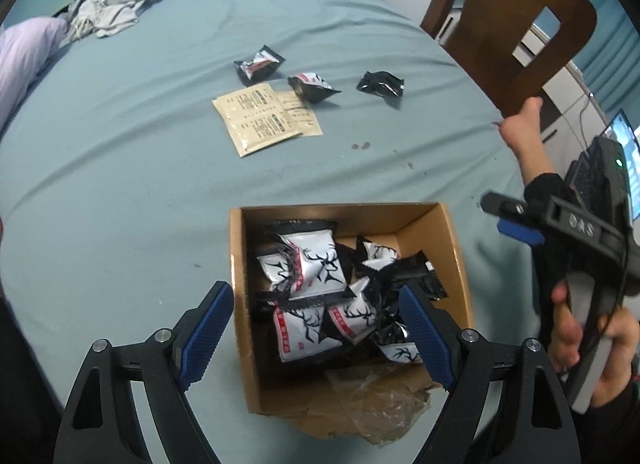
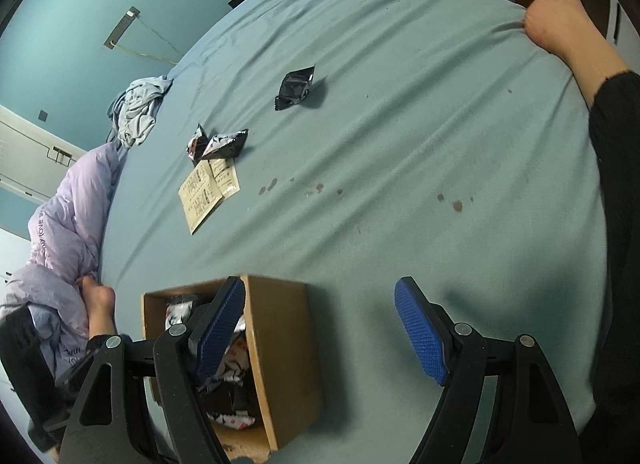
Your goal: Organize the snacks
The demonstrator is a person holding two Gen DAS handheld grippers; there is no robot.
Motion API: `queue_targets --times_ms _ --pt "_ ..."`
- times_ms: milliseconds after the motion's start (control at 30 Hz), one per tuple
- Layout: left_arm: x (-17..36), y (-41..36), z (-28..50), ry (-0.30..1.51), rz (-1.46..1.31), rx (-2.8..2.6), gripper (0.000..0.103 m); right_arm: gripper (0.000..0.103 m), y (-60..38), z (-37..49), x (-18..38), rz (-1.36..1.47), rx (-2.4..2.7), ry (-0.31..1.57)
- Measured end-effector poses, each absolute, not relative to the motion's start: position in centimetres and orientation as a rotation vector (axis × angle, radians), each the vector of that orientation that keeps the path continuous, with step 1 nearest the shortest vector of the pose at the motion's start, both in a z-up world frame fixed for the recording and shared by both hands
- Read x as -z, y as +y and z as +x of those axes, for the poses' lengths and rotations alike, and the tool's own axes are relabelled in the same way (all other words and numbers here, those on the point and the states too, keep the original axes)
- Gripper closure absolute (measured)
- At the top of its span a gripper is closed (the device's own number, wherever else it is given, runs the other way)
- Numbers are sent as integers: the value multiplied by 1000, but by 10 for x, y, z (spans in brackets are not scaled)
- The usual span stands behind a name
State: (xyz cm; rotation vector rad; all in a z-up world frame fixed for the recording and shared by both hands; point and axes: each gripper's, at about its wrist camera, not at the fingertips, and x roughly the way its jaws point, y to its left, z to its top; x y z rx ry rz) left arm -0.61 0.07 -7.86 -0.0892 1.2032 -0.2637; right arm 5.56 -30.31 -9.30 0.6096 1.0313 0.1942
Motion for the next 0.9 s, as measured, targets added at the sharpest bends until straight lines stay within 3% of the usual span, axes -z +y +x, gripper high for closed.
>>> queue_targets --times_ms 433,900 --pt "79 -19 -34 1161 -1 335 17 26 -311 121 74 532 -139 1022" --pt "82 -17 -32 1171 -23 363 17 26 -264 279 94 298 -114 1158"
